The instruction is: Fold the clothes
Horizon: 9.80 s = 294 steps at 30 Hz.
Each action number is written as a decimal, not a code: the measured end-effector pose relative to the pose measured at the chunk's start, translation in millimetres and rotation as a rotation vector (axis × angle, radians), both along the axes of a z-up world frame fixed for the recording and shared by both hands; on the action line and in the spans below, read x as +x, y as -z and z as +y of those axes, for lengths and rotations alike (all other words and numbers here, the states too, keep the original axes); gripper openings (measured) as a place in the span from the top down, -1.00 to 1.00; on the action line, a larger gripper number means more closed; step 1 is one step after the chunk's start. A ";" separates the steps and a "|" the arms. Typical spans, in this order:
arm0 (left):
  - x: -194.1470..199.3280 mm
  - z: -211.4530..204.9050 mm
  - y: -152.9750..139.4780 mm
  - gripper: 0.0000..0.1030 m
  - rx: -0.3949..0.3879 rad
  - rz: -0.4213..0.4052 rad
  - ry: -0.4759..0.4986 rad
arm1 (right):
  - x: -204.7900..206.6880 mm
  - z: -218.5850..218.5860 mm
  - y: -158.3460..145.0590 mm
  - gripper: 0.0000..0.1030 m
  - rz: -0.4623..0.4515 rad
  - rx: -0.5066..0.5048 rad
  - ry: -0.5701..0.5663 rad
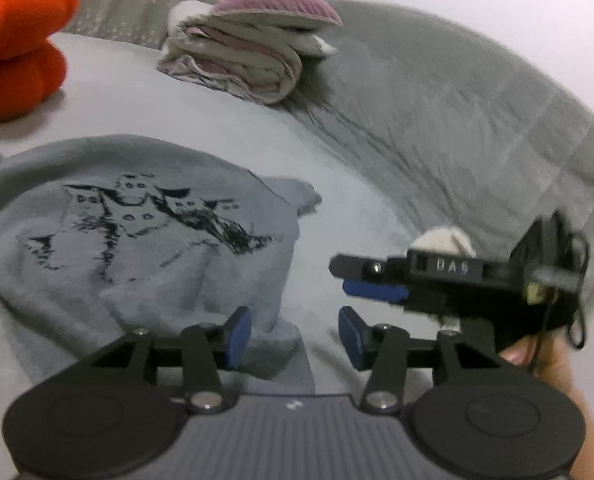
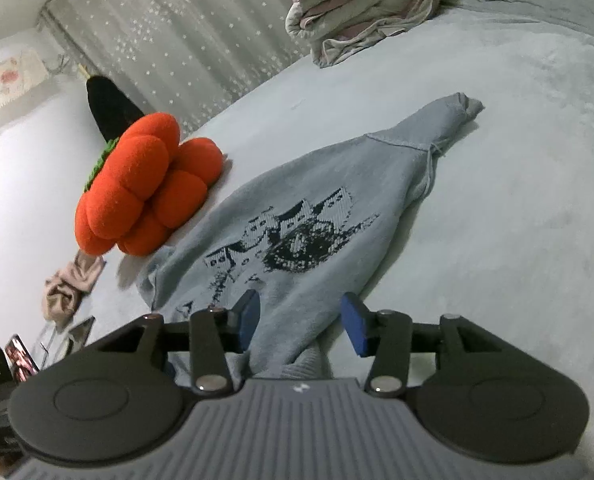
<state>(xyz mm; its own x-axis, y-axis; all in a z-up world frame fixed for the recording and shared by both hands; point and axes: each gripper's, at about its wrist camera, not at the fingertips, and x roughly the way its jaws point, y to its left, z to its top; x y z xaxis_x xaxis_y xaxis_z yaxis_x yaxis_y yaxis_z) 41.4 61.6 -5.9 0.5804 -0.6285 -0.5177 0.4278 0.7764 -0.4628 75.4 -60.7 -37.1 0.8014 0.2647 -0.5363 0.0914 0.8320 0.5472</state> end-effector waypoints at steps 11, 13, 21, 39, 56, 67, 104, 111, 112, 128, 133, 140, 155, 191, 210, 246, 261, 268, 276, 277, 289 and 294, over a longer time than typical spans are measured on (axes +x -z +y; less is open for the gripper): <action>0.8 -45.8 22.6 -0.10 0.253 -0.054 0.058 | 4.9 -19.6 14.1 0.03 0.082 0.043 0.049; 0.2 -50.1 24.6 -0.10 0.262 -0.058 0.065 | 6.3 -21.5 15.2 0.03 0.092 0.049 0.052; -4.1 -75.2 32.4 0.86 0.397 -0.115 0.078 | 10.6 -22.2 20.9 0.03 0.124 0.057 0.052; 35.2 72.3 -11.6 0.88 0.089 -0.073 -0.496 | 33.3 19.9 24.6 0.03 0.119 0.027 -0.007; 42.4 106.6 14.3 0.88 0.019 0.125 -0.593 | 76.7 90.6 31.7 0.13 -0.033 -0.410 -0.151; 40.6 110.6 19.8 0.88 0.008 0.144 -0.586 | 91.7 107.0 52.6 0.44 -0.053 -0.548 -0.187; -30.8 -0.1 9.3 0.87 0.036 0.045 0.188 | -67.5 46.8 14.1 0.94 -0.203 -1.112 0.003; -45.1 -25.7 24.7 0.87 0.099 0.083 0.212 | -84.6 26.3 30.7 0.95 -0.166 -1.104 0.016; -47.5 -24.4 22.5 0.87 0.098 0.085 0.195 | -85.6 23.8 32.7 0.95 -0.160 -1.098 0.018; -87.4 52.2 45.3 0.24 -0.092 0.240 -0.246 | -85.1 6.9 43.5 0.95 -0.080 -0.977 0.003; -89.6 46.1 71.7 0.59 -0.121 0.288 -0.356 | -85.1 2.9 44.4 0.95 -0.070 -0.940 0.007; -102.8 29.6 53.7 0.92 0.050 0.176 -0.484 | -87.3 -2.5 44.5 0.95 -0.069 -0.931 0.003; -173.3 54.2 -12.0 0.92 0.342 -0.021 -0.554 | -126.1 39.9 28.1 0.96 -0.189 -1.217 -0.126; -163.2 51.1 -3.9 -0.42 0.414 0.096 -0.360 | -111.3 -2.3 32.4 0.04 0.162 -0.685 -0.374; -82.4 -17.3 28.8 -0.87 0.260 0.045 -0.174 | -70.5 -73.6 39.2 0.03 0.234 -0.049 -0.075; -70.5 -12.3 48.8 -0.81 0.148 0.061 -0.199 | -27.6 38.5 31.1 0.13 0.094 -0.431 -0.270; -69.9 -8.9 49.5 -0.81 0.142 0.072 -0.205 | -36.6 -52.5 16.9 0.15 0.096 -0.065 0.173; -69.6 -9.7 49.5 -0.81 0.146 0.073 -0.206 | -28.3 -37.5 26.4 0.15 0.145 -0.125 0.114; -69.9 -9.3 50.3 -0.81 0.148 0.074 -0.205 | -17.5 -22.9 36.4 0.14 0.169 -0.137 0.061; -70.0 -9.1 50.4 -0.81 0.149 0.073 -0.205 | -16.4 -20.3 37.4 0.14 0.169 -0.145 0.055; -71.8 -13.3 52.8 -0.81 0.188 0.057 -0.188 | -15.3 6.9 34.6 0.91 0.130 -0.298 0.021; -72.5 -13.5 52.8 -0.81 0.202 0.053 -0.176 | -35.9 -3.2 20.8 0.92 0.100 -0.435 0.096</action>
<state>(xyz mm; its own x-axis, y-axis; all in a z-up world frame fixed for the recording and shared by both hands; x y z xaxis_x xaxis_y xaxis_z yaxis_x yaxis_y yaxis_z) -31.0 48.1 -58.7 0.6403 -0.4014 -0.6550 0.2575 0.9155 -0.3092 39.5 -64.0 -57.9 0.7500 -0.0750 -0.6572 0.2138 0.9677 0.1335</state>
